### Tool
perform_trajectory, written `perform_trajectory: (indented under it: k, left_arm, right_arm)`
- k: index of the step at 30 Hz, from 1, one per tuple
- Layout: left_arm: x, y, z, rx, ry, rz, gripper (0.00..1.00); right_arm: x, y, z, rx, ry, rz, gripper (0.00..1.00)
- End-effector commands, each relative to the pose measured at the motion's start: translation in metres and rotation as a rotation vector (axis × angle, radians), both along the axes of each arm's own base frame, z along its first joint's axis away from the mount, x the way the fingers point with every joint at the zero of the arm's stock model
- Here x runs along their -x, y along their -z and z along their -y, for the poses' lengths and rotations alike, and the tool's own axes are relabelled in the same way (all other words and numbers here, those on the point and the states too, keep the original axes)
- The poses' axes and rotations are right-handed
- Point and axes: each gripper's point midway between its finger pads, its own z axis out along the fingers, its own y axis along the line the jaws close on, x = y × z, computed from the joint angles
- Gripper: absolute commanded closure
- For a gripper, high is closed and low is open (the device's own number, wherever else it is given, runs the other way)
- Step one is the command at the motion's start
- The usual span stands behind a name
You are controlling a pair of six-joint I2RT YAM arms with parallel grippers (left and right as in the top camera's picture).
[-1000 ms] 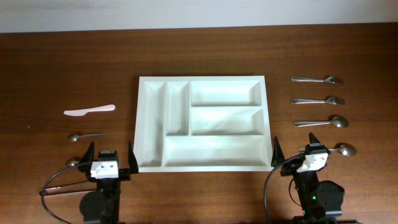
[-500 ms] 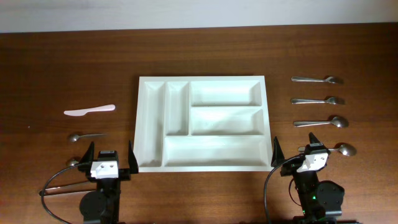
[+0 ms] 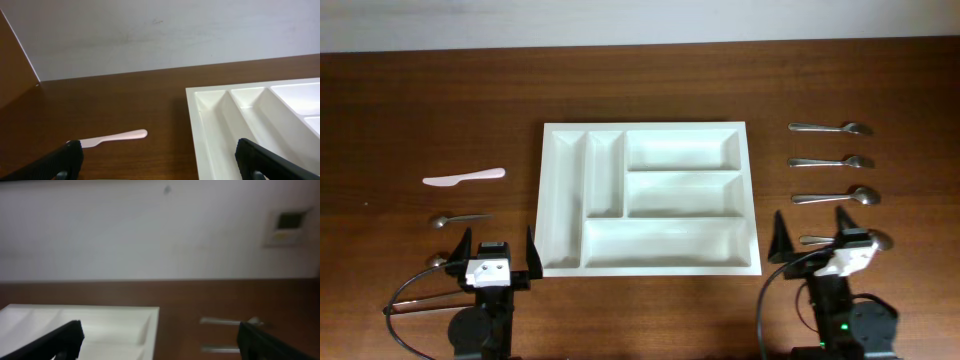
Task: Pack container
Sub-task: 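Move the right gripper over the lower metal spoon on the right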
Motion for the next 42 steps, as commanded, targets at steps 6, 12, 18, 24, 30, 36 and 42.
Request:
perform_trajectory:
  k: [6, 12, 18, 24, 30, 36, 42]
  left_arm:
    - [0.0, 0.001, -0.001, -0.016, -0.001, 0.0, 0.01]
    - [0.0, 0.001, -0.001, -0.016, -0.001, -0.001, 0.01]
    - [0.0, 0.001, -0.001, -0.016, -0.001, -0.001, 0.01]
    - [0.0, 0.001, -0.001, -0.016, -0.001, 0.0, 0.01]
    - [0.0, 0.001, -0.001, -0.016, -0.001, -0.001, 0.01]
    - [0.0, 0.001, -0.001, -0.016, -0.001, -0.001, 0.01]
    - [0.0, 0.001, -0.001, -0.016, -0.001, 0.0, 0.01]
  right_arm:
    - [0.0, -0.06, 0.065, -0.084, 0.323, -0.249, 0.01]
    - [-0.04, -0.057, 0.038, -0.15, 0.115, -0.47, 0.01]
    - [-0.051, -0.006, 0.097, -0.365, 0.518, -0.615, 0.01]
    - [0.002, 0.063, 0.144, -0.855, 1.071, -0.721, 0.01]
    - [-0.002, 0.092, 0.155, -0.873, 1.116, -0.822, 0.01]
    - [-0.004, 0.128, 0.15, -0.922, 1.163, -0.95, 0.01]
    - [-0.005, 0.167, 0.145, -1.003, 1.2, -1.082, 0.01]
